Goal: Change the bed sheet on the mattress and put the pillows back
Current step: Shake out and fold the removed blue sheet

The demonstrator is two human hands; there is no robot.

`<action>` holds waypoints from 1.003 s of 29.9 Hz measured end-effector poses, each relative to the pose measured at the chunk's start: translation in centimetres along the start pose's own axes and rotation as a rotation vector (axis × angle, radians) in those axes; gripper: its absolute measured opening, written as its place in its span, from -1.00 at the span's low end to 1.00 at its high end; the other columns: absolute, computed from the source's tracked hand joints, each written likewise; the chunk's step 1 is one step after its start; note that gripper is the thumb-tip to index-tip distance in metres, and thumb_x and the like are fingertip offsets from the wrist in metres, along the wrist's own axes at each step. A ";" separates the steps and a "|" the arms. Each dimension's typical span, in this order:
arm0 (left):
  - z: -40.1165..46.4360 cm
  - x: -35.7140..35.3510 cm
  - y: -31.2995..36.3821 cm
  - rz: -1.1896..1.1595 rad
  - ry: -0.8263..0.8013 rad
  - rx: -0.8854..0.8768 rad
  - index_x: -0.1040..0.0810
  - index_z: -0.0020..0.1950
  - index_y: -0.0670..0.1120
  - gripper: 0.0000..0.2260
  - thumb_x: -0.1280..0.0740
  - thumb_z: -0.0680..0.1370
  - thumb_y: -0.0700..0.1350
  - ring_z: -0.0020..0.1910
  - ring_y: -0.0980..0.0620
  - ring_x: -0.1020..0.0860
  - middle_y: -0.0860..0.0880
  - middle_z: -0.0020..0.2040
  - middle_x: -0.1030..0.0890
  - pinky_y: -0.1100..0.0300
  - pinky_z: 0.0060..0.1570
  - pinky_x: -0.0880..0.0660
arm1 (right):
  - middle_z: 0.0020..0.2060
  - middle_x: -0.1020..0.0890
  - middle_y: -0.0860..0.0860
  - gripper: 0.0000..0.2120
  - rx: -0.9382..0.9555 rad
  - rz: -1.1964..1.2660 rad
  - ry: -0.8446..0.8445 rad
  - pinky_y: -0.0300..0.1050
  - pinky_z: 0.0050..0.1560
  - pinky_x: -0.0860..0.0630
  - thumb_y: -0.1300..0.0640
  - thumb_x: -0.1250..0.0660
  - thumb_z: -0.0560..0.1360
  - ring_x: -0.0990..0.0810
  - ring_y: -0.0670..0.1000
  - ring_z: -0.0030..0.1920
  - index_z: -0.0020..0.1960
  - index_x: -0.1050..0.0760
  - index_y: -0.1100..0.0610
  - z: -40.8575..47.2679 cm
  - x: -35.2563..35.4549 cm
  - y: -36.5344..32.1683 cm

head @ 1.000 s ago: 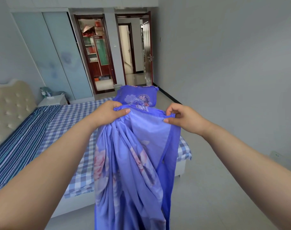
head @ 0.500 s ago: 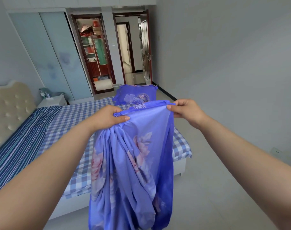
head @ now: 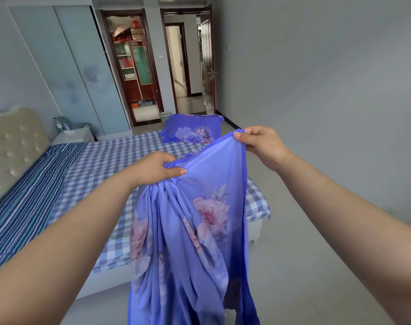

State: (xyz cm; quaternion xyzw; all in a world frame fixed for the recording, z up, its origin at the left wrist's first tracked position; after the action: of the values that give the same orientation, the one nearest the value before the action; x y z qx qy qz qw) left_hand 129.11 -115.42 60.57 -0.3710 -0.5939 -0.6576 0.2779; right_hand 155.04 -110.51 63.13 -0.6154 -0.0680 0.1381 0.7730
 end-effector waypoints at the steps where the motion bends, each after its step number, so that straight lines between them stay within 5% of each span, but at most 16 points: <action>1: 0.1 -0.1 -0.2 0.020 0.003 0.022 -0.39 -0.28 -0.27 -0.48 -0.40 0.43 0.19 -0.39 0.00 -0.30 -0.08 -0.40 -0.31 0.14 -0.30 -0.23 | -0.31 -0.66 0.02 -0.91 -0.033 0.048 -0.047 -0.19 -0.10 -0.60 0.23 -0.43 0.43 -0.64 -0.05 -0.27 -0.21 -0.54 0.21 -0.1 -0.3 -0.1; 4: 0.3 0.8 -0.6 0.208 0.158 0.134 -0.30 -0.36 -0.15 -0.53 -0.35 0.48 0.19 -0.33 -0.06 -0.39 -0.05 -0.39 -0.37 0.13 -0.32 -0.22 | -0.33 -0.60 0.07 -0.72 -0.176 -0.167 -0.350 -0.21 -0.25 -0.60 0.09 -0.53 0.25 -0.61 -0.05 -0.35 -0.19 -0.48 0.16 -1.4 -2.3 0.3; 6: 0.3 2.5 -0.3 0.343 0.372 0.202 -0.35 -0.29 -0.13 -0.59 -0.31 0.53 0.17 -0.14 -0.19 -0.52 -0.11 -0.27 -0.51 0.11 -0.28 -0.27 | -0.30 -0.56 0.14 -0.77 -0.196 -0.414 -0.489 -0.21 -0.34 -0.58 0.22 -0.47 0.37 -0.59 -0.04 -0.42 -0.09 -0.44 0.13 -2.4 -4.1 1.1; 9: 0.2 4.7 1.8 0.474 0.620 0.121 -0.44 -0.12 -0.14 -0.67 -0.26 0.57 0.13 -0.01 -0.27 -0.53 -0.26 -0.06 -0.59 0.08 -0.24 -0.30 | -0.14 -0.57 0.16 -0.61 -0.087 -0.635 -0.307 -0.06 -0.16 -0.64 0.29 -0.35 0.51 -0.62 0.05 -0.31 0.26 -0.38 0.01 -0.9 -3.9 1.6; 10: 0.4 5.2 2.5 0.488 0.642 0.066 -0.42 -0.13 -0.13 -0.68 -0.26 0.57 0.14 -0.05 -0.27 -0.53 -0.26 -0.09 -0.58 0.09 -0.27 -0.28 | -0.14 -0.59 0.16 -0.67 -0.038 -0.672 -0.169 0.04 -0.05 -0.62 0.27 -0.33 0.52 -0.61 0.08 -0.27 0.24 -0.43 0.05 -0.1 -2.9 1.2; 12: 0.7 5.2 3.6 0.507 0.596 -0.025 -0.39 -0.16 -0.13 -0.64 -0.27 0.55 0.16 -0.12 -0.24 -0.51 -0.22 -0.20 -0.53 0.09 -0.31 -0.26 | -0.27 -0.56 0.08 -0.95 0.000 -0.635 0.066 0.07 0.04 -0.56 0.21 -0.31 0.53 -0.53 0.06 -0.26 -0.10 -0.51 0.10 1.0 -0.5 0.1; 14: 1.2 4.5 3.7 0.518 0.522 -0.050 -0.40 -0.17 -0.15 -0.61 -0.28 0.54 0.18 -0.16 -0.20 -0.49 -0.18 -0.24 -0.48 0.09 -0.32 -0.26 | -0.33 -0.50 0.01 -0.77 -0.015 -0.552 0.118 -0.03 -0.05 -0.44 0.19 -0.29 0.54 -0.45 0.02 -0.24 -0.28 -0.44 0.06 1.5 1.0 -0.5; 22: 2.2 1.4 1.7 0.576 0.378 -0.052 -0.31 -0.16 -0.08 -0.65 -0.26 0.55 0.17 -0.10 -0.20 -0.49 -0.17 -0.18 -0.53 0.09 -0.32 -0.25 | -0.42 -0.34 0.00 -0.83 0.123 -0.828 0.173 -0.10 -0.33 -0.14 0.17 -0.16 0.60 -0.33 0.07 -0.28 -0.13 -0.40 0.21 1.1 -0.1 -1.3; 27: 2.7 2.2 1.0 0.532 0.369 -0.012 -0.32 -0.16 -0.07 -0.67 -0.27 0.55 0.16 -0.15 -0.13 -0.42 -0.08 -0.22 -0.43 0.09 -0.30 -0.24 | -0.33 -0.50 0.09 -0.91 0.038 -0.501 -0.072 -0.11 -0.34 -0.49 0.19 -0.20 0.57 -0.46 0.00 -0.37 0.00 -0.47 0.16 0.3 -2.6 -1.1; 30: 3.0 2.4 0.3 0.476 0.377 0.004 -0.33 -0.16 -0.08 -0.67 -0.29 0.54 0.15 -0.19 -0.10 -0.38 -0.09 -0.24 -0.42 0.08 -0.29 -0.26 | -0.35 -0.50 0.15 -0.60 0.118 -0.408 -0.171 -0.10 -0.38 -0.58 0.37 -0.11 0.52 -0.49 0.05 -0.39 0.10 -0.43 -0.10 0.0 -3.8 -2.1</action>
State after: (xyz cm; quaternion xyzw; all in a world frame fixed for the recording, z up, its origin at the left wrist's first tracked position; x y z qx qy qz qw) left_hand 128.40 -112.33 62.75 -0.3705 -0.4295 -0.6302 0.5302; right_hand 151.67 -112.12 65.41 -0.5288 -0.2478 0.0343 0.8110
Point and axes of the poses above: each hand's wrist, its own z-axis towards the middle knuckle, its own x-axis out of the back of the hand, y = z × x, the point moved 6 cm from there along z, towards the middle knuckle
